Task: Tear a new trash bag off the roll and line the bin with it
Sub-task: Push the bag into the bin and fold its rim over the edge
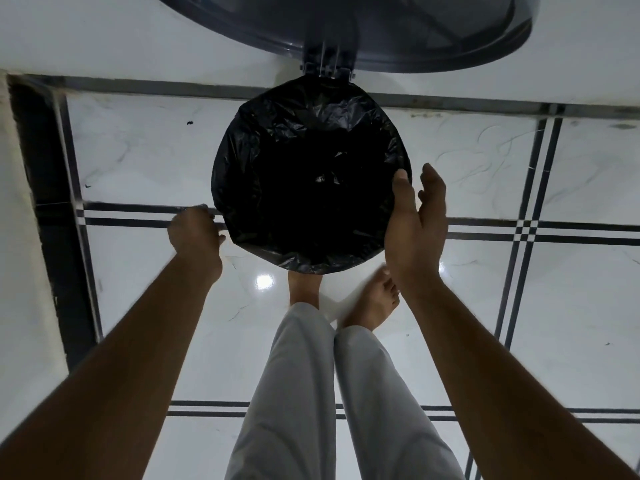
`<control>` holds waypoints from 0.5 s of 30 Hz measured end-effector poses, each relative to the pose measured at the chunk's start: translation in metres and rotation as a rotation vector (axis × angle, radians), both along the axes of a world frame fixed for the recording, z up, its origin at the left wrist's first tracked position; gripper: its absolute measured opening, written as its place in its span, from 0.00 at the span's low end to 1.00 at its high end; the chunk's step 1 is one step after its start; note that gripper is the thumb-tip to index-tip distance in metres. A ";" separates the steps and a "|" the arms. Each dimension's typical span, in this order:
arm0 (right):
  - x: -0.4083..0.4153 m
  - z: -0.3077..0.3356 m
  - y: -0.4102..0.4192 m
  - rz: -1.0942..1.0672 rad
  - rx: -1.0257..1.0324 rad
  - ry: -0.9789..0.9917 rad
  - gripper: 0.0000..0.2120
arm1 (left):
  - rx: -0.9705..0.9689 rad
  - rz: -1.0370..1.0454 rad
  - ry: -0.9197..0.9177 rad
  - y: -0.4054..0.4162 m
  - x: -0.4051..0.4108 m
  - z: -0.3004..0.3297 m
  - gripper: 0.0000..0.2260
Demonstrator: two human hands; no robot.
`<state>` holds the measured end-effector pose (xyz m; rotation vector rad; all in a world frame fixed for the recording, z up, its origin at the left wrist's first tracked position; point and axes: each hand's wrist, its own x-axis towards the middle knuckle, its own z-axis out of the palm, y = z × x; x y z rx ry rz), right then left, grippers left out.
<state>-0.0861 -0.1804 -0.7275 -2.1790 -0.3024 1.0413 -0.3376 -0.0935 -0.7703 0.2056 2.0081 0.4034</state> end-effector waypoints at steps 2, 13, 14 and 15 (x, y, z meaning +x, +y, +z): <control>-0.005 0.000 0.003 0.064 0.019 0.058 0.12 | 0.137 -0.023 -0.055 0.003 0.011 0.012 0.11; 0.005 -0.012 0.036 0.083 -0.080 -0.092 0.30 | 0.109 -0.254 -0.024 0.027 0.016 0.030 0.30; 0.005 -0.013 0.042 0.101 -0.068 -0.118 0.26 | 0.188 -0.307 -0.010 0.033 0.019 0.033 0.28; 0.006 -0.014 0.046 0.141 -0.066 -0.134 0.22 | 0.240 -0.371 -0.017 0.039 0.023 0.034 0.27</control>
